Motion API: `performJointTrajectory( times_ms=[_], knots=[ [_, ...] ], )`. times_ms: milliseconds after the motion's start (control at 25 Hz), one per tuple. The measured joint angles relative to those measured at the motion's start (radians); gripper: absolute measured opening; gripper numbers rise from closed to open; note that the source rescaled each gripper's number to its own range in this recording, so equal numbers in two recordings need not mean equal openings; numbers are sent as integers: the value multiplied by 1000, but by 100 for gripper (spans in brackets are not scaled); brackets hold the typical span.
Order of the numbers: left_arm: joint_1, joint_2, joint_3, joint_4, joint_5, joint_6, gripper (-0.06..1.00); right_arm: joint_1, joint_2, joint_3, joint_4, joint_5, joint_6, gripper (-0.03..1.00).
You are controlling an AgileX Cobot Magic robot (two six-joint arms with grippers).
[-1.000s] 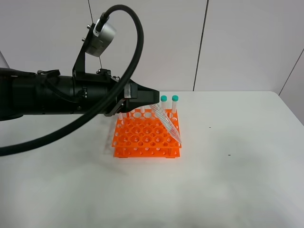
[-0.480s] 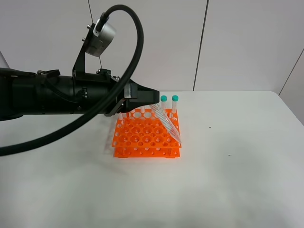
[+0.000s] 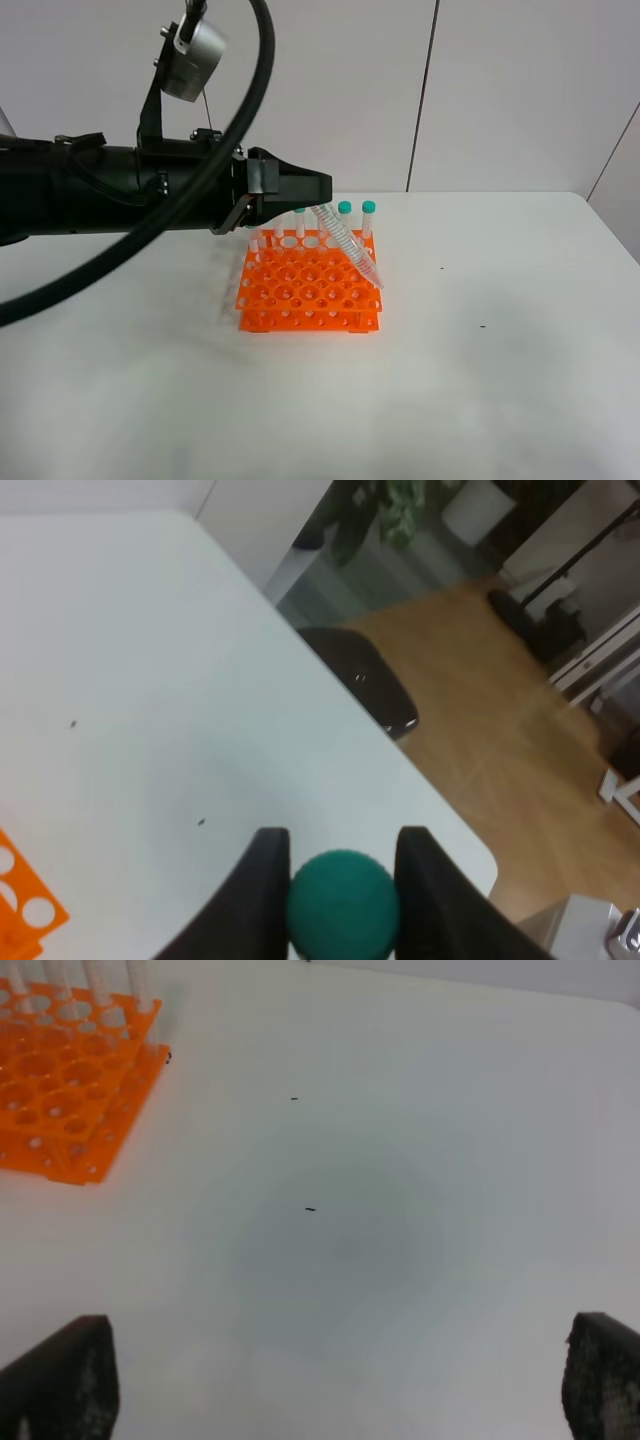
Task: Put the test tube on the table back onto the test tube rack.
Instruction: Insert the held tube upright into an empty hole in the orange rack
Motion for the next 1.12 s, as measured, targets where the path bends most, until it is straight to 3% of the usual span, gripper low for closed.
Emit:
performJointTrajectory(
  times_ms=[200, 280, 360, 480, 760, 840, 920, 1000, 1120],
  knots=[
    [0, -48, 0, 1, -64, 0, 0, 0, 0, 0, 0, 0, 0, 98],
    [0, -75, -2, 54, -130, -11, 0, 0, 0, 0, 0, 0, 0, 98],
    [-3, -108, -3, 189, -205, -72, 0, 0, 0, 0, 0, 0, 0, 98],
    [-24, -146, -4, 505, -309, -287, 0, 0, 0, 0, 0, 0, 0, 98],
    [-135, -165, -4, 1416, -403, -993, 0, 0, 0, 0, 0, 0, 0, 98],
    [-162, -157, -4, 1573, -436, -1149, 0, 0, 0, 0, 0, 0, 0, 98],
    [-165, -131, -4, 1677, -485, -1247, 0, 0, 0, 0, 0, 0, 0, 98],
    [-165, -93, -5, 1741, -556, -1292, 0, 0, 0, 0, 0, 0, 0, 98],
    [-165, -22, -5, 1769, -641, -1303, 0, 0, 0, 0, 0, 0, 0, 98]
  ],
)
